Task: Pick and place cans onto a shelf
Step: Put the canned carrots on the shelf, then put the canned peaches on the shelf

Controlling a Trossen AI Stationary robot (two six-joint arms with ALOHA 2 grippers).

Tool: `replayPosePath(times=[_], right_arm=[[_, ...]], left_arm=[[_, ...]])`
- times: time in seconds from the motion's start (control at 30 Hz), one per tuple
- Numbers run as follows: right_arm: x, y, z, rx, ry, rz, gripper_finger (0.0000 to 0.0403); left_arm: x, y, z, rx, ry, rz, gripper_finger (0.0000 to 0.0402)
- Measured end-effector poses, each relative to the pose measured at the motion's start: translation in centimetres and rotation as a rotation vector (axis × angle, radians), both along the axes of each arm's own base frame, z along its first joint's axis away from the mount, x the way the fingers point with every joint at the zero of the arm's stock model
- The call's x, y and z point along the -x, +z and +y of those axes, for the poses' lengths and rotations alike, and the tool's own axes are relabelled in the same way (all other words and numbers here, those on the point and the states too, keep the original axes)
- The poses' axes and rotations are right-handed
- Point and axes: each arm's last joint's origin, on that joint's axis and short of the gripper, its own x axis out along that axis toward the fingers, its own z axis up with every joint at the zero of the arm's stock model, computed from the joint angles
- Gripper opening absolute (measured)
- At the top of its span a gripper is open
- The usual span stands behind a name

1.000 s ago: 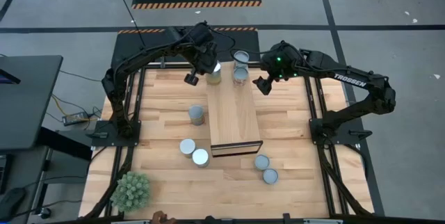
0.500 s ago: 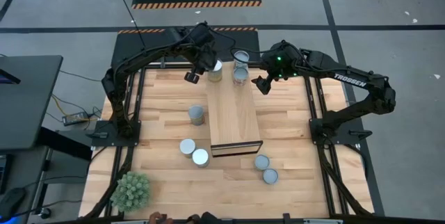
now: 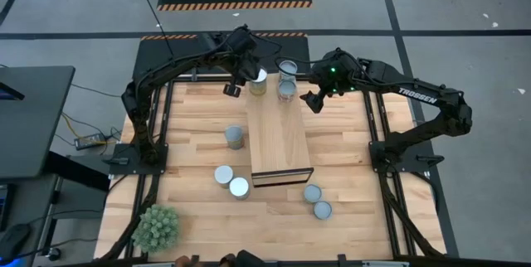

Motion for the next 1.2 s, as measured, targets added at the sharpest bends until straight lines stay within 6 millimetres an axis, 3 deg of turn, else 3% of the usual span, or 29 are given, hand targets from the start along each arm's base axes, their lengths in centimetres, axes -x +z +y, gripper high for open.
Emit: replayPosePath(times=[0.27, 0.5, 0.7, 0.9, 1.2], right_arm=[[0.0, -0.1, 0.0, 0.005, 0.01, 0.012, 0.0354], [0.1, -0.1, 0.0, 0.005, 0.01, 0.013, 0.0354], [0.1, -0.2, 0.1, -0.004, 0.005, 0.023, 0.0354], [0.1, -0.2, 0.1, -0.004, 0.004, 0.023, 0.0354], [0.1, -0.2, 0.2, -0.029, -0.015, 0.013, 0.0354]], left_arm=[[0.4, 1.2, -1.6, -0.012, 0.053, -0.019, 0.015], [2.7, 4.0, -2.6, -0.061, 0.209, -0.095, 0.0151], [5.4, 6.0, -4.2, 0.162, 0.443, -0.238, 0.0151], [6.2, 4.7, -6.4, 0.481, 0.526, -0.117, 0.015], [5.8, -1.0, -12.1, 0.534, 0.428, 0.127, 0.015]])
